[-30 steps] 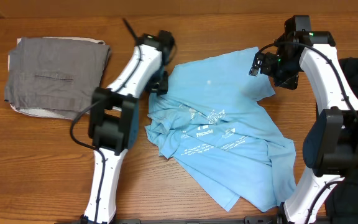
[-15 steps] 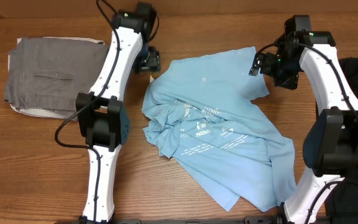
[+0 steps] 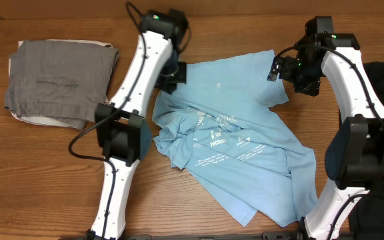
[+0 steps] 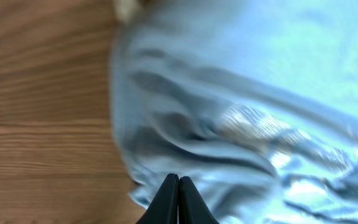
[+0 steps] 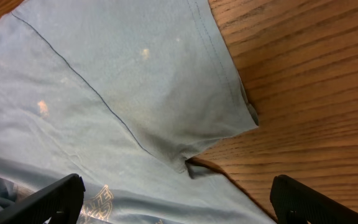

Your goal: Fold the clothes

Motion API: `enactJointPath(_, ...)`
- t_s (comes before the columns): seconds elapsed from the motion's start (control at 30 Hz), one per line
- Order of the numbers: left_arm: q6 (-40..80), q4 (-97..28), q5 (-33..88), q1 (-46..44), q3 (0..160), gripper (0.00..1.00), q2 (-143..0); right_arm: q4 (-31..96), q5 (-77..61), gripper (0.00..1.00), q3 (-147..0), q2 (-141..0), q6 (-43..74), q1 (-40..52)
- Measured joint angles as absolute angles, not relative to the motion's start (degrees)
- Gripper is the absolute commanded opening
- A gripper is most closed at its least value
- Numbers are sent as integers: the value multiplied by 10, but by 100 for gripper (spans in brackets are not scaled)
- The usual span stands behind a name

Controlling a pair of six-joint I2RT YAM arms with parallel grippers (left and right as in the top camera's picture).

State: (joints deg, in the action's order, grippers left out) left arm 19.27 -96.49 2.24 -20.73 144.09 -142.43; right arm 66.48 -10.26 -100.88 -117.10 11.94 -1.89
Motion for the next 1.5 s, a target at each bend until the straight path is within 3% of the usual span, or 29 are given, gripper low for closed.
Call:
enactJointPath(0.33, 191, -966, 39, -273, 1439, 4, -1394, 665, -103, 100, -1009, -1171, 120, -19)
enactJointPath(0.6, 227, -966, -20, -368, 1387, 4, -1163, 665, -102, 100, -1009, -1171, 119, -19)
enactJointPath(0.87, 326, -962, -60, -431, 1122, 4, -949, 664, -103, 100, -1009, -1171, 120, -19)
enactJointPath(1.17, 371, -723, -45, -422, 787, 4, -934, 665, -103, 100, -1009, -1171, 119, -19)
enactJointPath(1.5, 374, -488, -23, -333, 675, 4, -998, 665, -103, 100, -1009, -1171, 120, -19)
